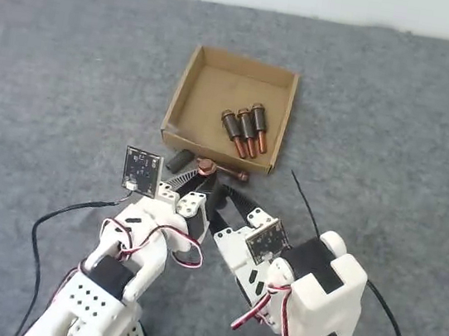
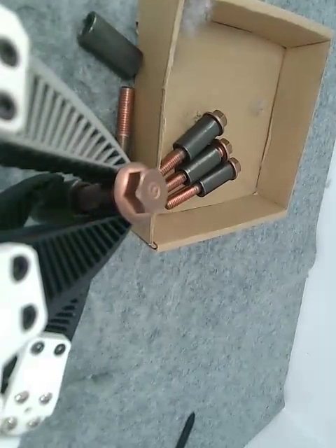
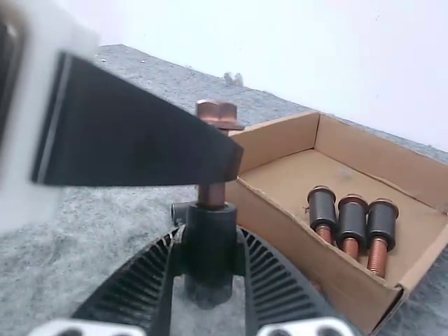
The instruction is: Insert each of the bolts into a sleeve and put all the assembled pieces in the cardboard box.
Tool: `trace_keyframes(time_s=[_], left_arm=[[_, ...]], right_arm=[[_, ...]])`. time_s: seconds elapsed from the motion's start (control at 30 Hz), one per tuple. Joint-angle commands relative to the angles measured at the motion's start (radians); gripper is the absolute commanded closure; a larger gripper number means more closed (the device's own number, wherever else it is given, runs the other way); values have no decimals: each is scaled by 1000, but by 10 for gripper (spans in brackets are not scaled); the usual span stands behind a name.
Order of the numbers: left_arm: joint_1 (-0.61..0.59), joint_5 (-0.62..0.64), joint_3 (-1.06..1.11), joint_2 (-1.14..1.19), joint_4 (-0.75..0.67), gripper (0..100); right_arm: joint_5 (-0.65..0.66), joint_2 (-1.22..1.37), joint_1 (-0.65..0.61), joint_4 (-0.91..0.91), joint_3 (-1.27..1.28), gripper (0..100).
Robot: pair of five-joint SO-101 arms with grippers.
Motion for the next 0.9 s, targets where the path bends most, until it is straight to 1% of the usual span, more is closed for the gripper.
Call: trace_keyframes(time_s=[0.0, 0.13, 0.2, 0.27, 0.33, 0.57, 0.87], left_arm=[[-2, -14, -12, 18, 14, 987], [-2, -14, -12, 18, 14, 979], [-3, -11, -12, 18, 15, 939], [-3, -11, -12, 11, 57, 896], [-2, -11, -12, 9, 72, 877], [-2, -12, -12, 9, 72, 909], [-9, -12, -39, 6, 78, 909]], right_arm=[[-3, -19, 50, -36, 26, 992], [-3, -19, 50, -36, 26, 992], [-3, -19, 50, -36, 26, 992], [-3, -19, 50, -36, 26, 992], [-3, -19, 50, -36, 26, 992], [-3, -19, 50, -36, 26, 992], [-3, -19, 50, -36, 26, 992]])
